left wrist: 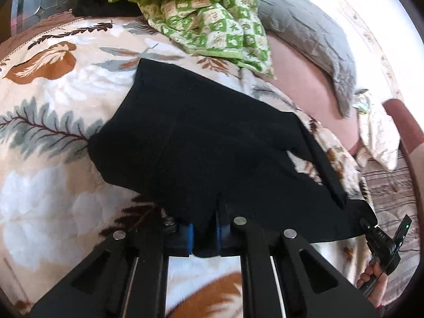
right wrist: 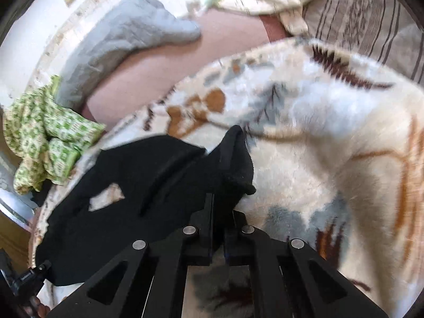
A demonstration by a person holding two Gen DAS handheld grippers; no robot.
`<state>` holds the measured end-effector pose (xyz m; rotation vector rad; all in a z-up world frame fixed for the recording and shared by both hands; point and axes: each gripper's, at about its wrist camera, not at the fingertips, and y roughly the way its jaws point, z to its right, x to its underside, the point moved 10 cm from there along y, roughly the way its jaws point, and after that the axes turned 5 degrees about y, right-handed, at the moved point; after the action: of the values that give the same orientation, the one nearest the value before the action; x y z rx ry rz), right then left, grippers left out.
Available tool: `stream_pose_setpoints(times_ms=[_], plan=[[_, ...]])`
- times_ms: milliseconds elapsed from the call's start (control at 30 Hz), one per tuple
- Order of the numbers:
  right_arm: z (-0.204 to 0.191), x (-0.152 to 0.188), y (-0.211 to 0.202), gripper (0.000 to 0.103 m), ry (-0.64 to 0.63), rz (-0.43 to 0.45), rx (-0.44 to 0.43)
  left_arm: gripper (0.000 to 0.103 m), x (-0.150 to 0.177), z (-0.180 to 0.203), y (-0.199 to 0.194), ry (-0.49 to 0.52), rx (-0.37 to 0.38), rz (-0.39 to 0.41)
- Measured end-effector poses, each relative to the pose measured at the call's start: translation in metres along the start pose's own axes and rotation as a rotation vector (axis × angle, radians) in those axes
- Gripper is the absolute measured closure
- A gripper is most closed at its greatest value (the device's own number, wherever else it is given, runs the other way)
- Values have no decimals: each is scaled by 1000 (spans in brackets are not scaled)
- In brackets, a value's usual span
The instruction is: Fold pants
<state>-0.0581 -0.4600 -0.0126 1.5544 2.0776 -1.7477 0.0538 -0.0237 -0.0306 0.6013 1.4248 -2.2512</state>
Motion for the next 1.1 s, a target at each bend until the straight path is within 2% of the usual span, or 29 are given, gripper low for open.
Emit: stream_pose_setpoints(times_ms=[100, 267, 300, 367, 400, 467, 533, 567, 600, 633, 667, 700, 733, 800, 867, 967, 1033, 1100], plan=[[-5, -3, -34, 100, -27, 21, -13, 94, 4, -2, -22, 8, 25, -17], [5, 17, -78, 100, -45, -17, -9, 95, 18, -17, -48, 54, -17, -44], [12, 25, -84, 99, -40, -31, -1, 96, 22, -22, -50, 61, -34, -43], [24, 39, -88, 99, -20, -69, 10, 99, 30, -41, -49, 77, -137, -41], [31, 46, -87, 99, -21, -86, 28, 99, 32, -50, -47, 63, -160, -49], [41, 54, -77, 99, -31, -117, 72, 99, 35, -66, -46, -23, -135, -62], [50, 59, -63, 98, -34, -149, 106, 99, 32, -73, -52, -88, -90, -40], [52, 60, -59, 93, -42, -153, 123, 97, 29, -75, -57, -110, -64, -20], [53, 62, -60, 91, -55, -151, 133, 87, 27, -75, -60, -122, -45, -7], [52, 62, -62, 86, -57, -139, 135, 62, 26, -74, -62, -125, -30, 4], [51, 61, -66, 73, -56, -126, 130, 47, 25, -73, -64, -126, -27, 14], [51, 62, -67, 67, -56, -128, 123, 25, 25, -73, -65, -136, -30, 31], [51, 63, -68, 57, -49, -135, 116, 21, 24, -72, -67, -148, -30, 46], [52, 64, -71, 52, -15, -136, 89, 21, 21, -73, -62, -158, -43, 55], [51, 66, -73, 43, 17, -145, 55, 20, 16, -76, -52, -161, -74, 34], [51, 71, -69, 41, 35, -166, 47, 19, 14, -81, -28, -197, -93, -15], [52, 76, -62, 41, 47, -183, 44, 14, 8, -78, -17, -196, -116, 4], [51, 78, -56, 39, 65, -189, 31, 14, -1, -69, -11, -175, -124, 39]])
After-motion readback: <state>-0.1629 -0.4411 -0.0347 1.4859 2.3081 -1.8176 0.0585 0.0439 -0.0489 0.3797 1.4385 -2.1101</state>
